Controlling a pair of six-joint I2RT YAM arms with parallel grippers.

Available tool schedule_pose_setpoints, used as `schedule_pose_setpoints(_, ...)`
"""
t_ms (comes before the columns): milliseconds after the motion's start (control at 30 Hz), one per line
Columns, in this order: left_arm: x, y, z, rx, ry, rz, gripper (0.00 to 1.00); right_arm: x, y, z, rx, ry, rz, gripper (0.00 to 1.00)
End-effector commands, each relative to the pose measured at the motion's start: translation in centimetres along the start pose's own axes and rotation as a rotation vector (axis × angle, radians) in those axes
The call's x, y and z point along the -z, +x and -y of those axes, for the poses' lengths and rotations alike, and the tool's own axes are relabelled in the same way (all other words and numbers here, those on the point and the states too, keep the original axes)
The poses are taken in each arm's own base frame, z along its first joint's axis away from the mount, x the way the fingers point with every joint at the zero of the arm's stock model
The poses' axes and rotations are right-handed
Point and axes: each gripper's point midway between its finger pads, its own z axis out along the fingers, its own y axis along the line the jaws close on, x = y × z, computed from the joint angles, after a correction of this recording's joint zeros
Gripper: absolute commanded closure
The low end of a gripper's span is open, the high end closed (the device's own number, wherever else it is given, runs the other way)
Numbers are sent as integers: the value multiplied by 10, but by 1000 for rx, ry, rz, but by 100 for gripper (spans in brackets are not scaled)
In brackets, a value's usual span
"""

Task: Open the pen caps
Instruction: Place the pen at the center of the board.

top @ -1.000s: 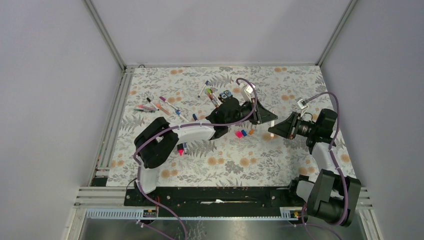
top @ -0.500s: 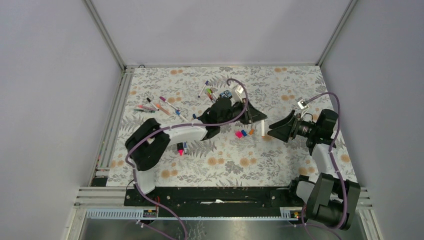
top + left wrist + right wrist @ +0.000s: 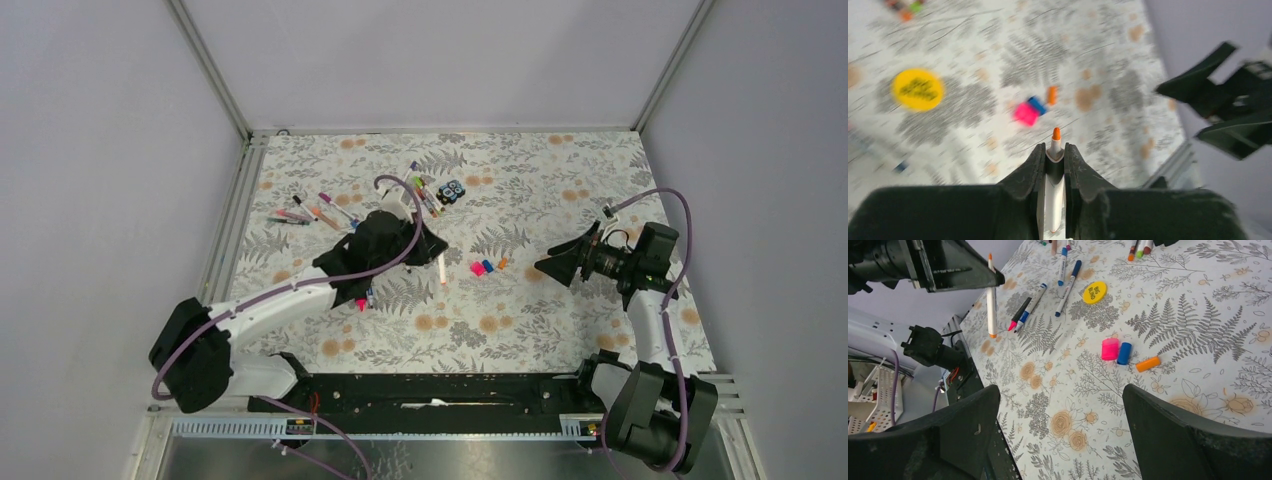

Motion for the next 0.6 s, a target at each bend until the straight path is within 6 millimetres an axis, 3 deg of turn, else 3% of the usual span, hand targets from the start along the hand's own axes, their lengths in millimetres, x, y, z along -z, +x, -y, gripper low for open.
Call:
schedule_pose_setpoints(0, 36, 23, -77, -60, -298, -41, 95, 5, -6, 11, 68, 83, -8, 0)
schedule_pose_setpoints(200, 65, 35, -140, -6, -549, -44, 98, 7, -7, 14, 64, 99, -3, 0)
schedule_pose_setpoints(567, 62, 56, -200, 62, -767, -170, 100, 9, -7, 18, 58, 113, 4, 0)
